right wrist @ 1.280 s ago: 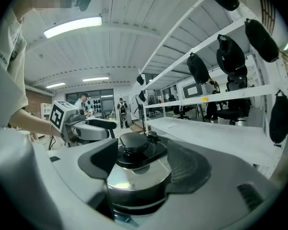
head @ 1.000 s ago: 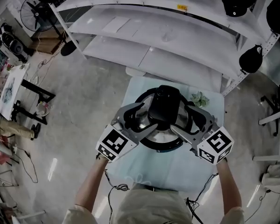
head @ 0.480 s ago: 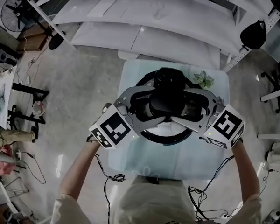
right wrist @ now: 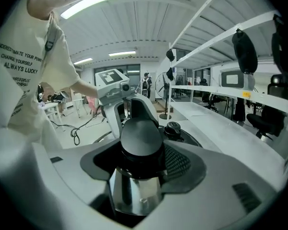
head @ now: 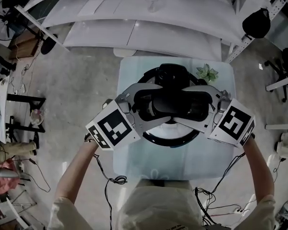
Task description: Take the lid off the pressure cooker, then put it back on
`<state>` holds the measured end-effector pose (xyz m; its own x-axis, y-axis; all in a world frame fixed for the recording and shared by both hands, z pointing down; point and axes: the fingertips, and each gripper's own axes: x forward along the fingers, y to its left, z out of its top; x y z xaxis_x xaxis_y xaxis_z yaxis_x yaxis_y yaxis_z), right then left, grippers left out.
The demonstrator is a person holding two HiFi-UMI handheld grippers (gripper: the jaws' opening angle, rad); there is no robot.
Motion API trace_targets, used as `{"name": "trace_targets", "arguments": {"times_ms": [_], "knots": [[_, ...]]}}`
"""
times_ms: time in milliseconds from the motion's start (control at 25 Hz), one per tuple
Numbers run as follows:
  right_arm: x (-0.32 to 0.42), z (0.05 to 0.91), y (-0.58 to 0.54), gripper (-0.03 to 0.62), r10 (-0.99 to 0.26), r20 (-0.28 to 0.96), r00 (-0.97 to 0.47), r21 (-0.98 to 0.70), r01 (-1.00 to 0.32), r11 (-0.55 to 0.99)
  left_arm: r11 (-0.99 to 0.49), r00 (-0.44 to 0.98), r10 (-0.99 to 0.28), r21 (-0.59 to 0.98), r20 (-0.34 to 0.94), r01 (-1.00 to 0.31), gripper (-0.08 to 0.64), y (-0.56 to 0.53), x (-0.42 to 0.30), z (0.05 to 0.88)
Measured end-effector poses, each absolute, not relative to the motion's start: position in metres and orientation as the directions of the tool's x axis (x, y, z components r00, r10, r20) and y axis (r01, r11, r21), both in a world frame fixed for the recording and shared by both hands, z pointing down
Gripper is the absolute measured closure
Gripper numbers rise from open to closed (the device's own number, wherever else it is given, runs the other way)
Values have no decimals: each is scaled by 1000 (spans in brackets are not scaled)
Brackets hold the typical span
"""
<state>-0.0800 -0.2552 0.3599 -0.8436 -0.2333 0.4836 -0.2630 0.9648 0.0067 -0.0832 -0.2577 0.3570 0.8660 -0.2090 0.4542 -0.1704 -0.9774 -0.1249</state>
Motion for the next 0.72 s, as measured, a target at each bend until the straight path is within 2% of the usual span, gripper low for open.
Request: {"name": "trace_targets", "arguments": {"times_ms": [720], "knots": [[-82,354,-257,324,-225,518,-825,-2,-265,964,-986,867,-169,-73,468,-153,273,-260,-83,353]]}}
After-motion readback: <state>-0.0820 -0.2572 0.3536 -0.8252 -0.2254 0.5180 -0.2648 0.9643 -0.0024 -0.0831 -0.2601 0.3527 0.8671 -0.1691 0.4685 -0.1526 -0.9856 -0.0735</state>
